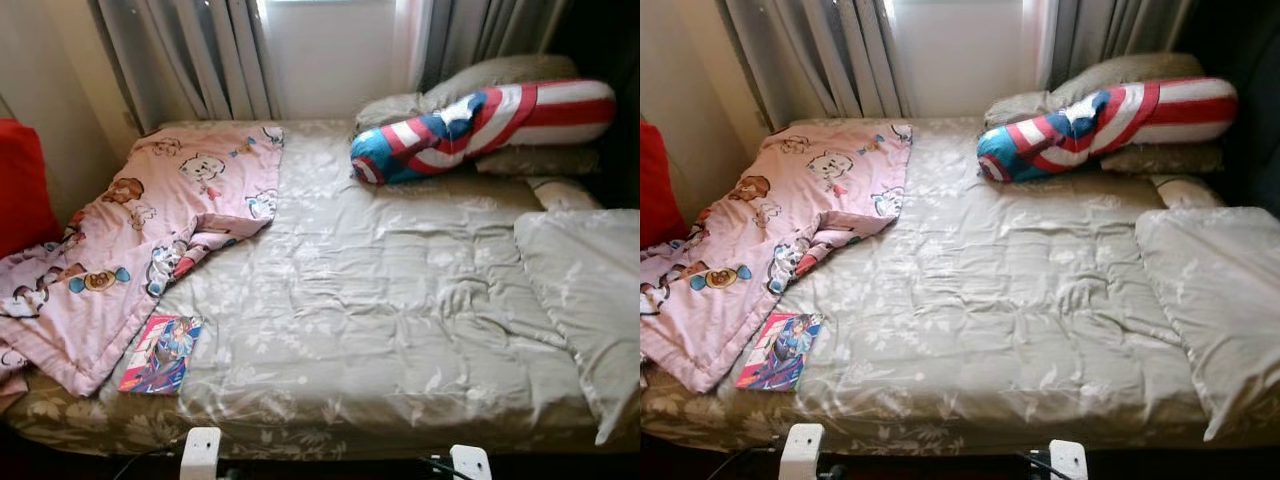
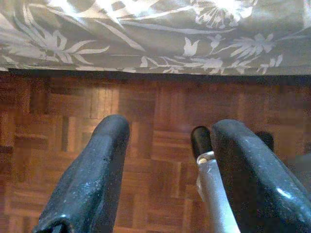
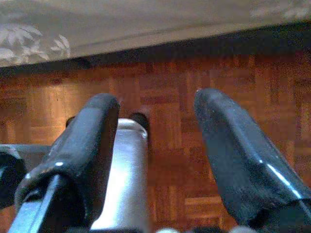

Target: Clean up the room

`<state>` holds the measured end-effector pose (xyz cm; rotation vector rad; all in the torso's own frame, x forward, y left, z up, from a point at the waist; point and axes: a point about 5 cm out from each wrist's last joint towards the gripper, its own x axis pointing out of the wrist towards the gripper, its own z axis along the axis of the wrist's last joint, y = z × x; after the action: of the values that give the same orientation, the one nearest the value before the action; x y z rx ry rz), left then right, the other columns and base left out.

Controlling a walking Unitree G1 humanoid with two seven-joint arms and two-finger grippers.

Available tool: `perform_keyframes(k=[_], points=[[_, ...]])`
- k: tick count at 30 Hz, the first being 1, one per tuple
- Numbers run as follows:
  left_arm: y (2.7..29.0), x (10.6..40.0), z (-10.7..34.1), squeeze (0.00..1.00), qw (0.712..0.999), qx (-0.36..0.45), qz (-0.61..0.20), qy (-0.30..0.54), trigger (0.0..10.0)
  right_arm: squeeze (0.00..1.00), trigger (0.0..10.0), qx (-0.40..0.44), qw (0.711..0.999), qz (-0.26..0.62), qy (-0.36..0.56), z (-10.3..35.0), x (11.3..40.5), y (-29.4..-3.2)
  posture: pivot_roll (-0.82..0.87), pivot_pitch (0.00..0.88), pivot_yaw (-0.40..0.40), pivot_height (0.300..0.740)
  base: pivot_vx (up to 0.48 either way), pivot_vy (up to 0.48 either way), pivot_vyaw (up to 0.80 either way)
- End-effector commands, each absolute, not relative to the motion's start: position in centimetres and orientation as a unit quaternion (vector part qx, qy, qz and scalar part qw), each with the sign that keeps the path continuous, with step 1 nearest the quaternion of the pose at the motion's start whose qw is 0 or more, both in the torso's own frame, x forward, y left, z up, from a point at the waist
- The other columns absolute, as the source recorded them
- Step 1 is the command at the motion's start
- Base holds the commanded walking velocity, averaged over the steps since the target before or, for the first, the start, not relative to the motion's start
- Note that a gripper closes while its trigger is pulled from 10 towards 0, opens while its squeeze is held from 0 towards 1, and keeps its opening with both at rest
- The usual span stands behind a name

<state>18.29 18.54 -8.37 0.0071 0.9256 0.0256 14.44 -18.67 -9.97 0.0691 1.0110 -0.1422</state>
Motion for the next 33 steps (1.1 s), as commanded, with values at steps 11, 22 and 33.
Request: perform_keyframes(k=[11, 22, 33], points=[[19.45, 17.91, -8.45, 0.0, 0.89, 0.018, 0.019, 0.455, 10.0, 0.0, 10.0, 0.038, 0.873, -0.069, 0.482, -9.96, 14.58, -18.33, -0.06, 0.0, 0.046, 0.74, 0.0, 0.355, 0.0], [19.41, 17.99, -8.42, 0.0, 0.891, 0.018, 0.019, 0.454, 10.0, 0.0, 10.0, 0.037, 0.873, -0.069, 0.482, -9.95, 14.6, -18.36, -0.06, 0.0, 0.045, 0.74, 0.0, 0.354, 0.0], [19.49, 18.05, -8.38, 0.0, 0.891, 0.018, 0.02, 0.453, 10.0, 0.0, 10.0, 0.035, 0.873, -0.07, 0.482, -9.96, 14.56, -18.32, -0.06, 0.0, 0.048, 0.74, 0.0, 0.354, 0.0]])
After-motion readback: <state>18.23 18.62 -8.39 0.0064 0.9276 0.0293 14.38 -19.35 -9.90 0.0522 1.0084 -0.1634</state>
